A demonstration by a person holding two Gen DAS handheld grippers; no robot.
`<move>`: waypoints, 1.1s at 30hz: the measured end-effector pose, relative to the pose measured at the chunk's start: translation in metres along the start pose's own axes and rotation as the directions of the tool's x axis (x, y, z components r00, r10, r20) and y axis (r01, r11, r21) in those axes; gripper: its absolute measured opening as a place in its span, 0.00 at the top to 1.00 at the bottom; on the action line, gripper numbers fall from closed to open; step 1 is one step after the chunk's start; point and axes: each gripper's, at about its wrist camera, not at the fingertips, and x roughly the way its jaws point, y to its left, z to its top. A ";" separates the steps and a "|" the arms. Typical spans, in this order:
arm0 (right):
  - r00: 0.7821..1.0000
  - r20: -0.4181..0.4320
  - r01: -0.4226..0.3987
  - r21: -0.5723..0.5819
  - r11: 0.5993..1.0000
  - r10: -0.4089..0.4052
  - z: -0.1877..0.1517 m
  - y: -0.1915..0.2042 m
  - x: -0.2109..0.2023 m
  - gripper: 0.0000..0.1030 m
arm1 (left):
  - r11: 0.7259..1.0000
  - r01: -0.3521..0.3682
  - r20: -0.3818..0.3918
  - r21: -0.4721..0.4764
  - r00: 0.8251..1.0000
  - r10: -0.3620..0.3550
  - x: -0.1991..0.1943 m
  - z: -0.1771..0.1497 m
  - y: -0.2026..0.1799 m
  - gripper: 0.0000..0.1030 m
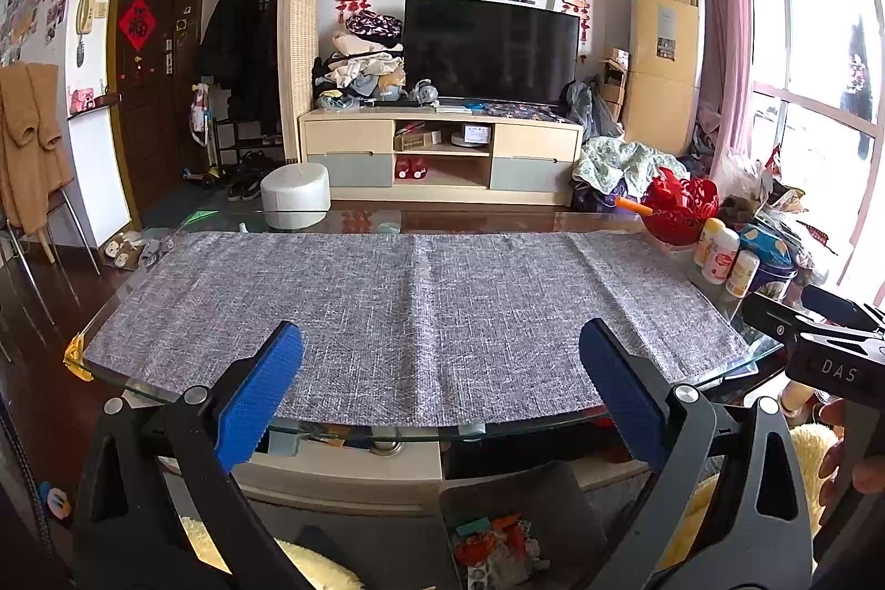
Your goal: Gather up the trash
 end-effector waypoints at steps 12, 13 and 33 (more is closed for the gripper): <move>1.000 -0.002 -0.002 0.002 1.000 0.002 0.000 0.002 0.000 0.03 | 1.000 -0.001 0.000 -0.001 1.000 0.001 0.000 0.000 -0.001 0.08; 1.000 -0.002 -0.003 0.002 1.000 0.003 0.000 0.002 0.000 0.03 | 1.000 -0.001 -0.001 -0.001 1.000 0.001 -0.001 0.000 -0.002 0.08; 1.000 -0.004 -0.009 0.004 1.000 0.009 0.003 0.004 0.001 0.03 | 1.000 -0.002 0.004 0.000 1.000 0.002 -0.002 0.002 -0.012 0.08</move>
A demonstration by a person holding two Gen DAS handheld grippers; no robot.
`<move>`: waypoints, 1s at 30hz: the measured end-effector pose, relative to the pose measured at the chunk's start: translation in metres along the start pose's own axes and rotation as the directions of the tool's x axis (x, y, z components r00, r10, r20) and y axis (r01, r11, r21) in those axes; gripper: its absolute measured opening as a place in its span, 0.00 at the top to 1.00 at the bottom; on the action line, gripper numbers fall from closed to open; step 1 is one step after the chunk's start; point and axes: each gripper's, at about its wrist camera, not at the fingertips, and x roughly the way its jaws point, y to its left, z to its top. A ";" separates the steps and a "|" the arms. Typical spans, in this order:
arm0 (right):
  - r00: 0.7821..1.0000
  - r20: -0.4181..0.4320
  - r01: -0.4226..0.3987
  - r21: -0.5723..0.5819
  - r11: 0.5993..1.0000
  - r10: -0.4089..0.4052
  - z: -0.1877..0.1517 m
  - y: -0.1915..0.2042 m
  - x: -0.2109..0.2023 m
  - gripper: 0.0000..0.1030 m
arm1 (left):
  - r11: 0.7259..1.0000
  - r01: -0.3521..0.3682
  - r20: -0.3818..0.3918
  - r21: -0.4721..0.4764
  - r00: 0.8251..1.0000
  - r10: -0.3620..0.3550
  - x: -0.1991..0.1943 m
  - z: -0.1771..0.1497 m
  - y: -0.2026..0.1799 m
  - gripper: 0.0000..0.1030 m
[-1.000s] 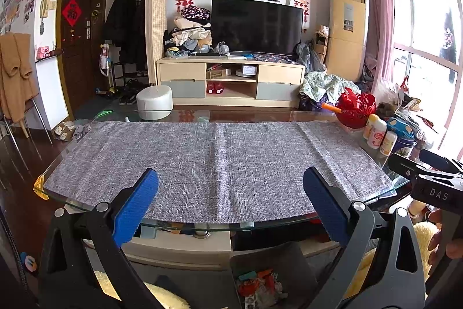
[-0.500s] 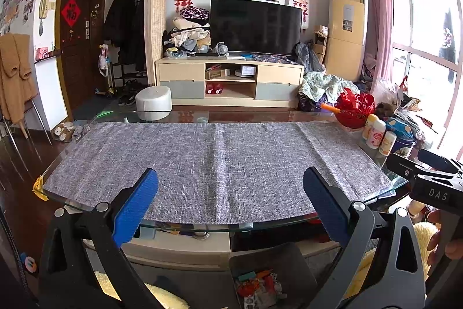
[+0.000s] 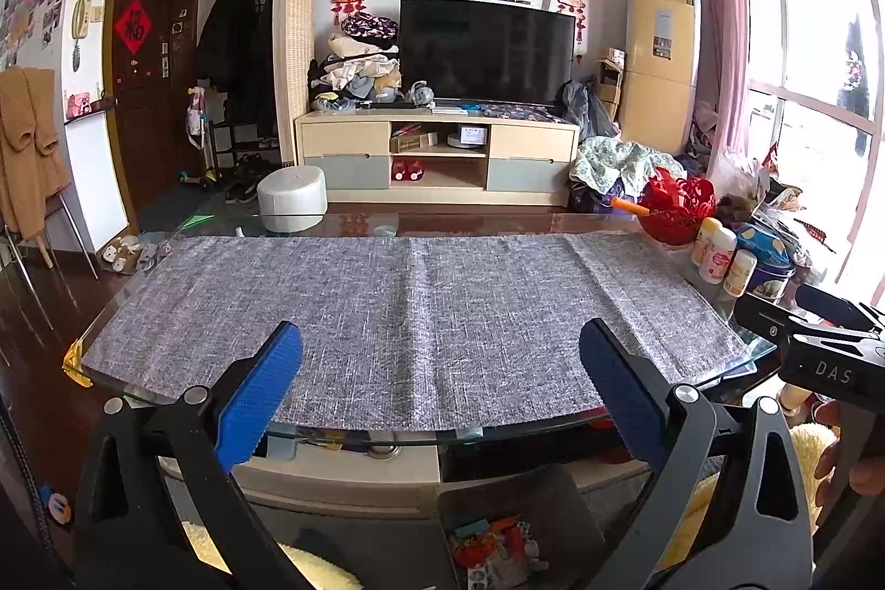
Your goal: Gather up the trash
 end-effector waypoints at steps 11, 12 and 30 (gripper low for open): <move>1.000 -0.011 0.004 -0.001 1.000 -0.004 0.001 -0.003 0.004 0.03 | 1.000 -0.021 -0.009 0.001 1.000 0.021 0.000 -0.001 -0.004 0.08; 1.000 -0.011 0.004 -0.001 1.000 -0.004 0.001 -0.003 0.004 0.03 | 1.000 -0.014 -0.015 -0.008 1.000 0.013 0.001 -0.001 -0.003 0.08; 1.000 -0.023 0.002 0.011 1.000 -0.002 -0.003 -0.012 0.010 0.03 | 0.999 0.000 -0.021 -0.037 1.000 -0.001 0.005 -0.004 0.001 0.08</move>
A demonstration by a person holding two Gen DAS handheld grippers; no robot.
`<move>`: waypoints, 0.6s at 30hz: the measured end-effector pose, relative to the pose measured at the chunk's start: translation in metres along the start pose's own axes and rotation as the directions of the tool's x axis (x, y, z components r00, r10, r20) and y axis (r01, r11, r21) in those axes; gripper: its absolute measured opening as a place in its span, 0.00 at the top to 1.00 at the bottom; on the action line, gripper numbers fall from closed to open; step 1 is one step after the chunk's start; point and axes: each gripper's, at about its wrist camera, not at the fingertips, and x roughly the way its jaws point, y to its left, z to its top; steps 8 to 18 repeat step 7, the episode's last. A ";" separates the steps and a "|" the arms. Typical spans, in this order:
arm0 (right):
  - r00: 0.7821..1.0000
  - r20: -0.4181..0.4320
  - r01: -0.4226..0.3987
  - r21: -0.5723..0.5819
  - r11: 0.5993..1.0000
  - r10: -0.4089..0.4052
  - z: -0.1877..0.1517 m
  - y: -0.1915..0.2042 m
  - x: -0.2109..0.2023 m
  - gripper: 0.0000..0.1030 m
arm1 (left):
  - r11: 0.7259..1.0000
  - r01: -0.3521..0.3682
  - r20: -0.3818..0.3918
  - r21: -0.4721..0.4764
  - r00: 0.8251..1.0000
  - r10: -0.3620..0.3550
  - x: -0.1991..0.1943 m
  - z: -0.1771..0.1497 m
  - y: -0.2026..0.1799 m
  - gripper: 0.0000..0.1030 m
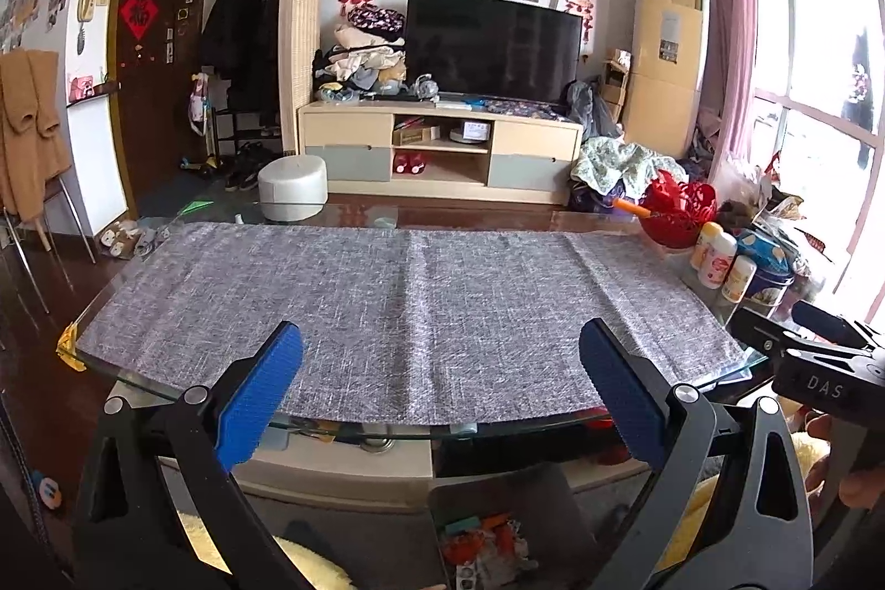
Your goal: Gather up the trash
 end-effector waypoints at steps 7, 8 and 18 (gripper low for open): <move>1.000 -0.002 -0.001 0.001 1.000 0.001 -0.001 0.001 -0.001 0.03 | 1.000 -0.010 0.001 0.015 1.000 0.010 0.000 -0.001 0.000 0.08; 1.000 -0.002 -0.001 0.001 1.000 0.001 -0.001 0.001 -0.001 0.03 | 1.000 -0.010 0.001 0.015 1.000 0.010 0.000 -0.001 0.000 0.08; 1.000 -0.002 -0.001 0.001 1.000 0.001 -0.001 0.001 -0.001 0.03 | 1.000 -0.010 0.001 0.015 1.000 0.010 0.000 -0.001 0.000 0.08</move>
